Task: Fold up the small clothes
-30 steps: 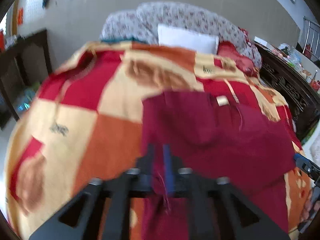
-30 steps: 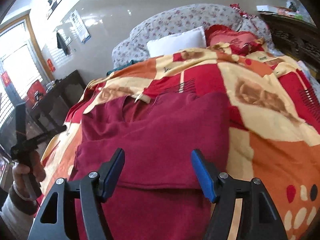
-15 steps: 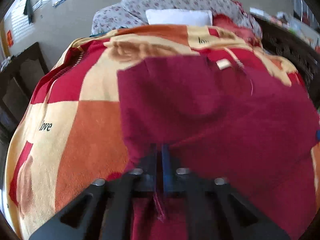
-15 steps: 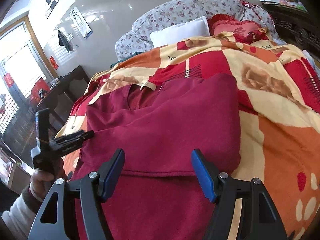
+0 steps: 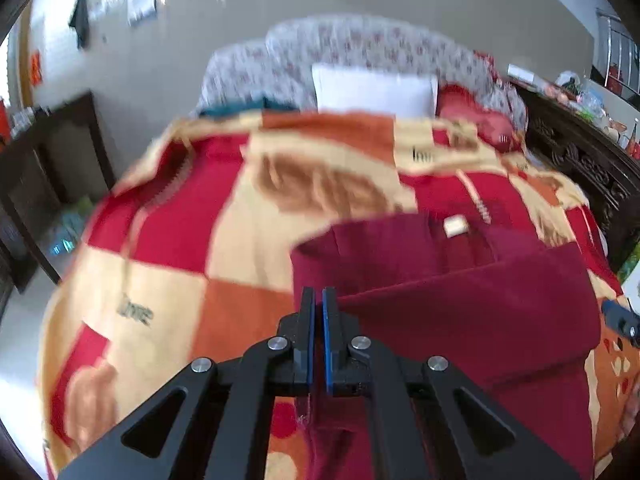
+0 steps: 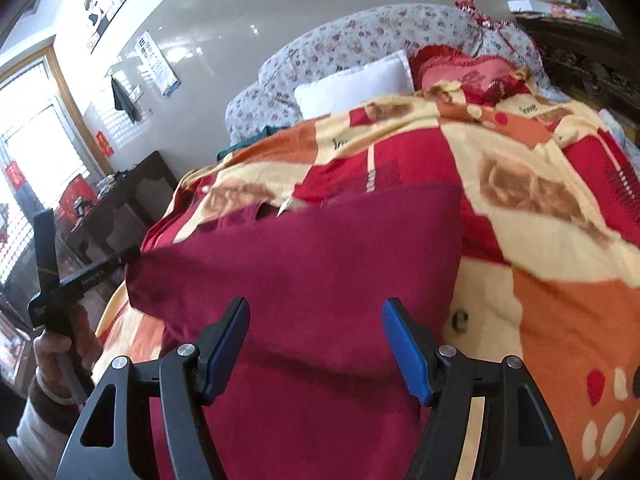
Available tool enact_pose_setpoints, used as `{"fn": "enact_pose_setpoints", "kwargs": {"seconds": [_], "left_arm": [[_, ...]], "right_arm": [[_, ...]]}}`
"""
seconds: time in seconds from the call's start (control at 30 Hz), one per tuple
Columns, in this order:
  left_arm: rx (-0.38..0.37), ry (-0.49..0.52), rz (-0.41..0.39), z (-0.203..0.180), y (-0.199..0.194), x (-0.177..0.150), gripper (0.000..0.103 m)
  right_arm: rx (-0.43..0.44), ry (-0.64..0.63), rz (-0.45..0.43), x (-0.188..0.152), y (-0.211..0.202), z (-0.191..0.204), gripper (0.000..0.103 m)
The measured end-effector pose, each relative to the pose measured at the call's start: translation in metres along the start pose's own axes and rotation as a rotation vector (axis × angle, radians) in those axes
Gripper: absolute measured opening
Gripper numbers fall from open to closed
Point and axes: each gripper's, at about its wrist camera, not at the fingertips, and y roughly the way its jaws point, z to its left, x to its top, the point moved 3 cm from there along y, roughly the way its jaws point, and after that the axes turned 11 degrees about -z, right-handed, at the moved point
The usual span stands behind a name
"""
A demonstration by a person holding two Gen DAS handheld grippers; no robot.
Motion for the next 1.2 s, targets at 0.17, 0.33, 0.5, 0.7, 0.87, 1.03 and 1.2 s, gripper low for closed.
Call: {"fn": "enact_pose_setpoints", "kwargs": {"seconds": [0.17, 0.33, 0.5, 0.7, 0.87, 1.03, 1.2], "left_arm": [[0.054, 0.035, 0.060, -0.006, 0.032, -0.032, 0.003], [0.070, 0.053, 0.029, -0.006, 0.024, -0.034, 0.007], [0.069, 0.041, -0.024, -0.005, 0.016, -0.028, 0.060], [0.078, 0.054, 0.039, -0.011, 0.030, -0.041, 0.060], [0.087, 0.061, 0.020, -0.005, 0.013, -0.049, 0.067], [0.086, 0.035, 0.038, 0.000, 0.010, -0.060, 0.070], [0.091, 0.057, 0.049, -0.005, -0.003, -0.073, 0.070]], "right_arm": [[-0.193, -0.186, 0.150, -0.028, 0.039, -0.013, 0.052], [-0.163, -0.145, 0.126, -0.022, 0.026, -0.020, 0.045], [-0.191, -0.180, 0.059, 0.003, 0.024, -0.013, 0.047], [-0.281, -0.176, 0.127, -0.001, 0.061, -0.040, 0.043], [-0.241, -0.144, 0.116, -0.001, 0.022, -0.030, 0.046], [-0.305, -0.239, 0.207, -0.035, 0.020, -0.037, 0.046], [-0.267, -0.042, 0.186, -0.041, 0.012, -0.067, 0.053]]}}
